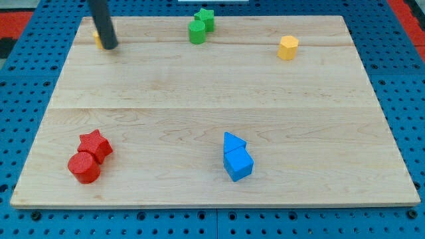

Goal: Point your arm at yellow hexagon

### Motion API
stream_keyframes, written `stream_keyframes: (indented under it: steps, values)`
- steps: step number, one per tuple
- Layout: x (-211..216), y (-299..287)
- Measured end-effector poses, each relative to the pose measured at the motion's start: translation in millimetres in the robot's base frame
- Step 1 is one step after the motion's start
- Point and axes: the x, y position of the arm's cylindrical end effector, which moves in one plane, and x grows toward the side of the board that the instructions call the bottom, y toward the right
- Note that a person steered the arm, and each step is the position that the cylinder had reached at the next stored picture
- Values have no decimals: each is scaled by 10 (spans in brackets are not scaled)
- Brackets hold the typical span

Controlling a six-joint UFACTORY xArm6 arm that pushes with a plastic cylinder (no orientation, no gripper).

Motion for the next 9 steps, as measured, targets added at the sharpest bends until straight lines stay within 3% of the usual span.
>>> stream_keyframes:
  steps: [1, 2, 3, 4, 5, 7, 8, 9]
  values:
    - [-219, -24]
    - [85, 488]
    - [344, 1794]
    - [541, 2524]
    - [307, 3088]
    - [-484, 3214]
    - [-526, 3847]
    - [-346, 3859]
